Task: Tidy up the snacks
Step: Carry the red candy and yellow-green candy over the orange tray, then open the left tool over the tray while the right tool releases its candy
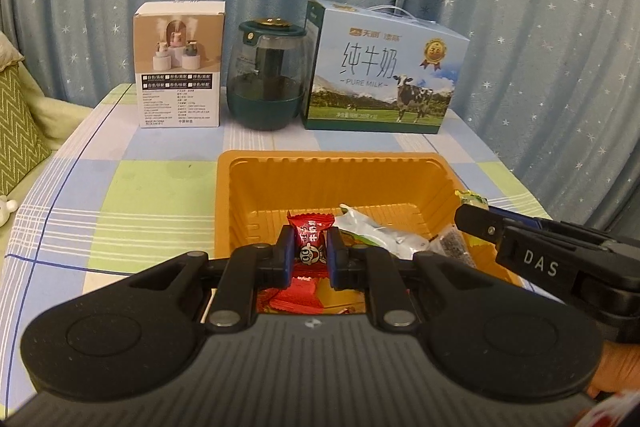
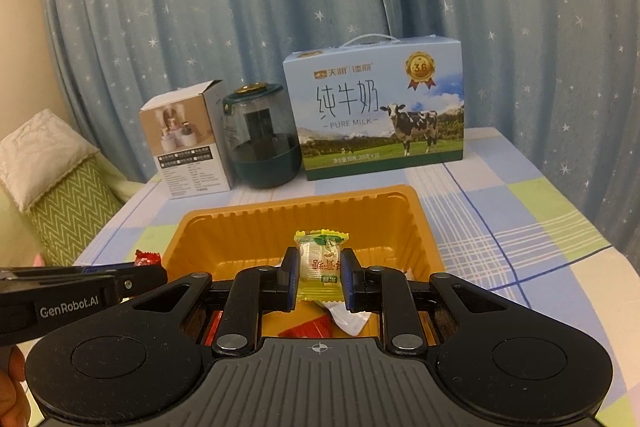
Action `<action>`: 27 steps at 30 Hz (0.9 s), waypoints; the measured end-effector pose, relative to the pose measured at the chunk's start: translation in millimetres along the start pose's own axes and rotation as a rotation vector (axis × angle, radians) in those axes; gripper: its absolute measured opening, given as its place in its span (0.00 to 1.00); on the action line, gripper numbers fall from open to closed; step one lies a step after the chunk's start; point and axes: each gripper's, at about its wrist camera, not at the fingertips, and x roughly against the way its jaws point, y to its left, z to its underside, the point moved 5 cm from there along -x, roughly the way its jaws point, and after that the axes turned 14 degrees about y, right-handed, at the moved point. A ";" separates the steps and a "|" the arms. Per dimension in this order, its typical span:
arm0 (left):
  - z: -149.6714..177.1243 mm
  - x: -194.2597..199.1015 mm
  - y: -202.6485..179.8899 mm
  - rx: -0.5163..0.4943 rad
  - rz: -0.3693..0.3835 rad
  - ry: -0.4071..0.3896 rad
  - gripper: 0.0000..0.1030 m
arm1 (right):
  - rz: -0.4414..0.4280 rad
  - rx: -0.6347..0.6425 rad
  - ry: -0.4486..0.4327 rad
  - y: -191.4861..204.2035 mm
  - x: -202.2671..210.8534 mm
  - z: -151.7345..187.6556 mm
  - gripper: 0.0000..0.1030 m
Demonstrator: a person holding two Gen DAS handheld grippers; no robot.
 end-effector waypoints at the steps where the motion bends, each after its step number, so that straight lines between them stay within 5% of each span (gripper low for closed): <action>1: -0.3 -1.6 1.0 0.002 -0.002 0.002 0.14 | -0.001 0.002 0.002 1.2 -2.5 -0.9 0.21; 27: -8.0 -34.5 4.7 0.015 0.032 0.043 0.14 | -0.005 -0.034 0.032 0.6 -30.5 -7.2 0.21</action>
